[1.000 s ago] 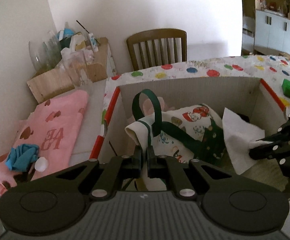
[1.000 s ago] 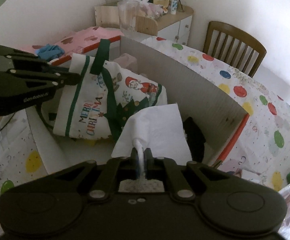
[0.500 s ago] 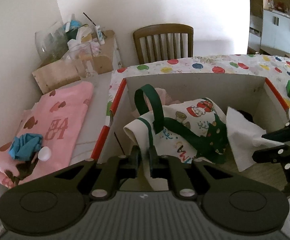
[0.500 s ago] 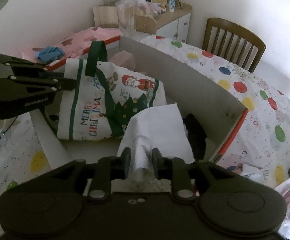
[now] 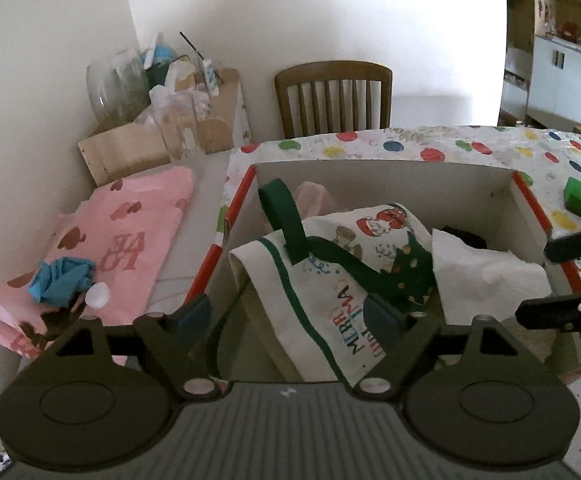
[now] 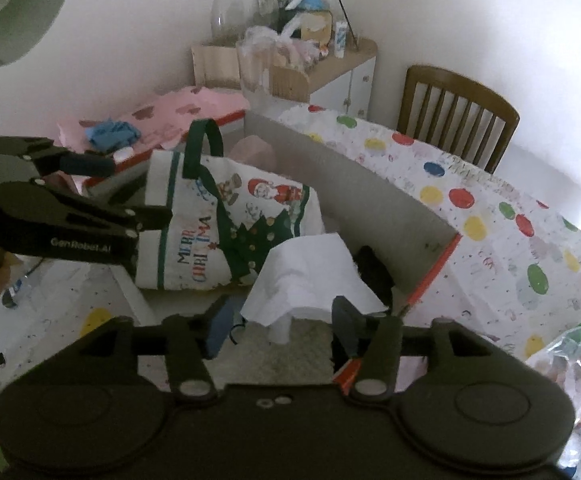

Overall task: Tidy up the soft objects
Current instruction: 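Lower and open both grippers to drop the tote bag and tissue in the box, then move the left gripper to the clear plastic bag while the right approaches the bubble wrap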

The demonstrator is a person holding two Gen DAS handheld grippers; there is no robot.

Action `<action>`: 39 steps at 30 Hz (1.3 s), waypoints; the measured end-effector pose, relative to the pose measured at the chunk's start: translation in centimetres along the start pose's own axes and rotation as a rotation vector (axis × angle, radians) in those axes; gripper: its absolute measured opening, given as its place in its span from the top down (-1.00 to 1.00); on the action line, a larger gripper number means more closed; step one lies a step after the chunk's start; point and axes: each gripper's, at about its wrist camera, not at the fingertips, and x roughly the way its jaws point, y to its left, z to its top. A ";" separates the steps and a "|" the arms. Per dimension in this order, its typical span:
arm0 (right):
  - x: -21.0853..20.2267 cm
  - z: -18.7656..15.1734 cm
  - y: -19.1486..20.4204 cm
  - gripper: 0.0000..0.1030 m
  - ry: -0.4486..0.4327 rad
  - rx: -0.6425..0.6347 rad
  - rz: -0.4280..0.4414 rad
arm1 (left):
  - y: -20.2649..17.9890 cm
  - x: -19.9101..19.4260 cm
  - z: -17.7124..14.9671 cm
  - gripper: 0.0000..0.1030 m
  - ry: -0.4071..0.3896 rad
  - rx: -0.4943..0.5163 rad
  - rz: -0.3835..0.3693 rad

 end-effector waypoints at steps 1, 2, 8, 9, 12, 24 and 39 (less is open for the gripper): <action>-0.4 -0.1 -0.1 -0.22 -0.010 0.000 0.003 | -0.1 -0.4 -0.1 -0.62 -0.004 -0.002 0.002; -1.0 -0.1 -0.1 -0.25 -0.022 0.002 0.006 | -0.2 -0.7 -0.1 -0.62 -0.008 -0.005 0.004; -4.1 -0.7 -1.0 -0.51 -0.086 0.030 0.032 | -1.3 -3.3 0.1 -0.62 -0.036 -0.028 -0.027; -4.6 -0.8 -1.2 -0.58 -0.095 0.034 0.035 | -1.6 -3.8 0.3 -0.62 -0.042 -0.034 -0.038; -6.5 -1.5 -1.7 -0.67 -0.127 0.040 0.041 | -2.8 -5.0 0.7 -0.64 -0.055 -0.045 -0.070; -12.7 -5.5 -6.4 -0.94 -0.207 0.119 0.020 | -10.6 -8.6 1.9 -0.69 -0.104 -0.044 -0.256; -19.0 -13.9 -16.4 -0.99 -0.217 0.250 -0.116 | -21.5 -8.7 2.7 -1.00 -0.138 -0.027 -0.397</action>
